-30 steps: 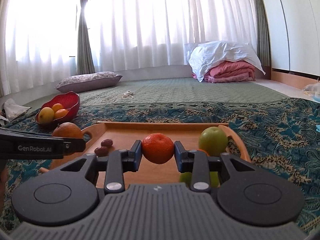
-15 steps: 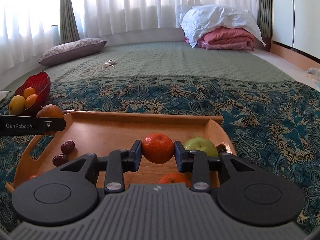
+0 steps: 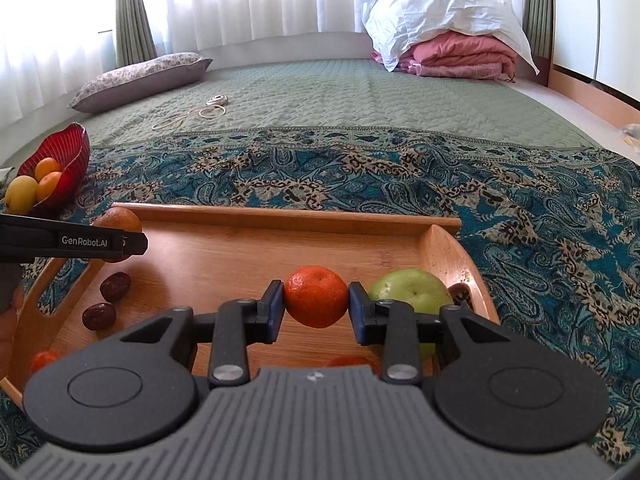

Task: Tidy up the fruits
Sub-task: 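Carry the orange and tangerine onto the tray and open both tools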

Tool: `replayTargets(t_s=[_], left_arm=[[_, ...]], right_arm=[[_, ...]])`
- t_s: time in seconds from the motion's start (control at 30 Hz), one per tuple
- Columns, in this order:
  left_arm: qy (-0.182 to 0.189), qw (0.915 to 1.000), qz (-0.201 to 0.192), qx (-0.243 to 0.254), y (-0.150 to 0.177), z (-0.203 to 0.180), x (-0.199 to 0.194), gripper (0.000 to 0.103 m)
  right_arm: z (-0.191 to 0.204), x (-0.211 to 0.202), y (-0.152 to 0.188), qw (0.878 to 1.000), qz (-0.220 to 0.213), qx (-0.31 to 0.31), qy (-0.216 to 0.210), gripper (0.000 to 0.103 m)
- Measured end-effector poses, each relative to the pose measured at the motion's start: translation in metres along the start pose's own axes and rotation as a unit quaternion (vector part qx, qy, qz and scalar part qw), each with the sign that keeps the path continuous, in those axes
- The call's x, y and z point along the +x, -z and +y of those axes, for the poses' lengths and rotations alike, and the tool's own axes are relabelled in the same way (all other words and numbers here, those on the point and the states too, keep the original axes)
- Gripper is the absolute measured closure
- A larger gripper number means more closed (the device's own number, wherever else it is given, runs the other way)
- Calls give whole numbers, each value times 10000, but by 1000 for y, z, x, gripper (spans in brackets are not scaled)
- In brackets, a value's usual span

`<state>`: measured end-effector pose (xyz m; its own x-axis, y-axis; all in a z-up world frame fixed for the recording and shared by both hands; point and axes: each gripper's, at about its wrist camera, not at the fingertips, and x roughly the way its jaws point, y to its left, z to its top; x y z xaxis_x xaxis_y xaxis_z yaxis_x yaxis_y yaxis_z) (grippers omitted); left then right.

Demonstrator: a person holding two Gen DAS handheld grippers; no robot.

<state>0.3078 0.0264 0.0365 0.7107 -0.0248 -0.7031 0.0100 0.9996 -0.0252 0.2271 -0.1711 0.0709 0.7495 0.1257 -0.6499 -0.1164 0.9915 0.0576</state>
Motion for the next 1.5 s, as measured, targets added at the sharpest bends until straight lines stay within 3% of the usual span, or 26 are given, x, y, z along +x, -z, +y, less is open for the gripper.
replayTargets(t_s=[0.53,0.97,1.17,1.23,1.33,1.5], left_arm=[[-35,10000,66,60,3,3,7,55],[-57,9999,137,56,2,3,7,54],[-86,9999,65,132,2,2,-3,54],[-77,9998,-7,171,2,1,-9,51],[-45,9998,-78,172,0,1,-20,44],[11,9995,-270,153,2,0,-44,34]], right_arm=[[5,9,6,9997,173,-137,53,64],[17,18,3,9967,580,-492,287,63],[19,19,2,9955,677,-567,338,59],[16,17,2,9965,641,-450,304,51],[11,11,3,9983,494,-281,109,47],[11,-8,2,9995,207,-231,88,47]])
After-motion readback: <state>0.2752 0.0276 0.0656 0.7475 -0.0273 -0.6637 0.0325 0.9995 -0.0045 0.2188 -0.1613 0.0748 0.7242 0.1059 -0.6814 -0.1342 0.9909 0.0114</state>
